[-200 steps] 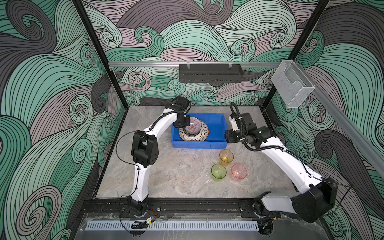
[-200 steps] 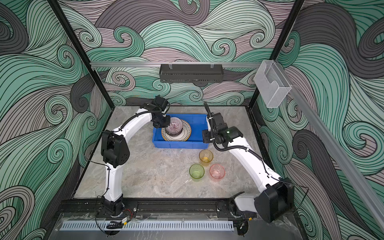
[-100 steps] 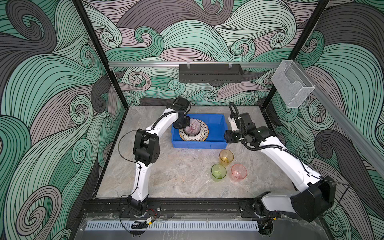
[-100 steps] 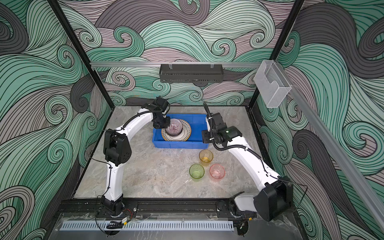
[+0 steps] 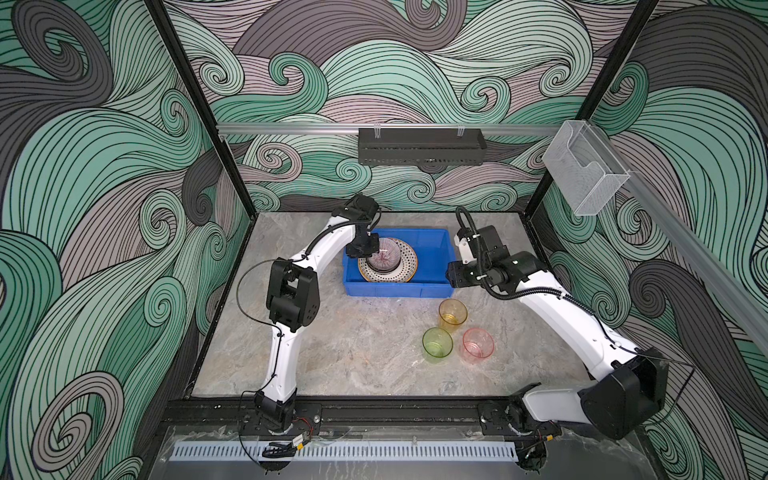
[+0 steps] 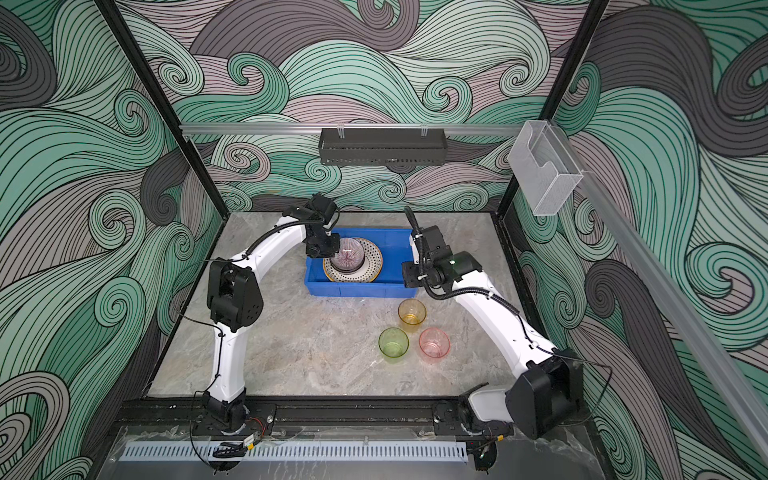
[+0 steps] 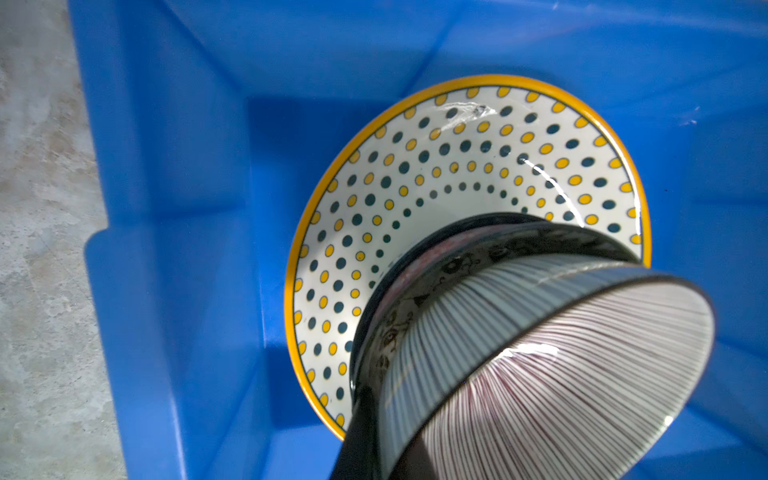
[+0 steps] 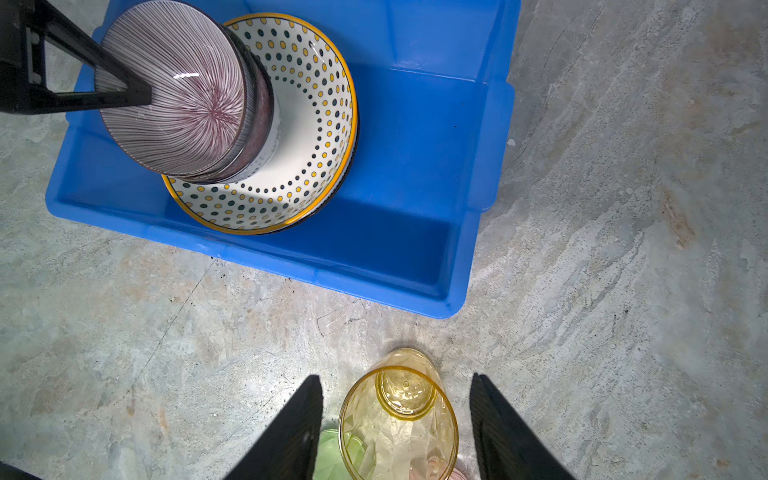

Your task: Place the mixed dishes into the plastic bin

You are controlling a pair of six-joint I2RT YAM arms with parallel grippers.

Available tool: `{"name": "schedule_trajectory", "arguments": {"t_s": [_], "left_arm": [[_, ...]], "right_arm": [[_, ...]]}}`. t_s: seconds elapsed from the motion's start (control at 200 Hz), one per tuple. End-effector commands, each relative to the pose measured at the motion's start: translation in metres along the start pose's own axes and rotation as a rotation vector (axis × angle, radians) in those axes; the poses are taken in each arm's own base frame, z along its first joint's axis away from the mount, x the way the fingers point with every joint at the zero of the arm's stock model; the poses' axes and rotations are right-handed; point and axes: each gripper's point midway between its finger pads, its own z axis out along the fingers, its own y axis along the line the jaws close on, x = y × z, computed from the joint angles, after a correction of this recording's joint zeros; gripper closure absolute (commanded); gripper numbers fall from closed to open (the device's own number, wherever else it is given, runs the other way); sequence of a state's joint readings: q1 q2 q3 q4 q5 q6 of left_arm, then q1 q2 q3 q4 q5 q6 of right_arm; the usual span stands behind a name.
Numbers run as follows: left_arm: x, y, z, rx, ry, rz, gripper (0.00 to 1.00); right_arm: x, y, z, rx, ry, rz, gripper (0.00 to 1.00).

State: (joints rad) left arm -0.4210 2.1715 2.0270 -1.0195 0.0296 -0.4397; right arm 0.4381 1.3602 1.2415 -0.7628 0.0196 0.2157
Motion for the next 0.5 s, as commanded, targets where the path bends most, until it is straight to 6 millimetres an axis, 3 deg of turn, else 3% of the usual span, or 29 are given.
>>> {"name": "schedule_trajectory", "arguments": {"t_s": [0.0, 0.496], "left_arm": [[-0.002, 0.006, -0.006, -0.016, 0.007, -0.023, 0.89], [0.003, 0.007, -0.017, -0.018, 0.016, -0.026, 0.85]], "right_arm": [[0.0, 0.0, -0.002, -0.007, 0.01, 0.008, 0.42], [0.002, 0.003, -0.004, -0.021, 0.011, 0.021, 0.43]]}}
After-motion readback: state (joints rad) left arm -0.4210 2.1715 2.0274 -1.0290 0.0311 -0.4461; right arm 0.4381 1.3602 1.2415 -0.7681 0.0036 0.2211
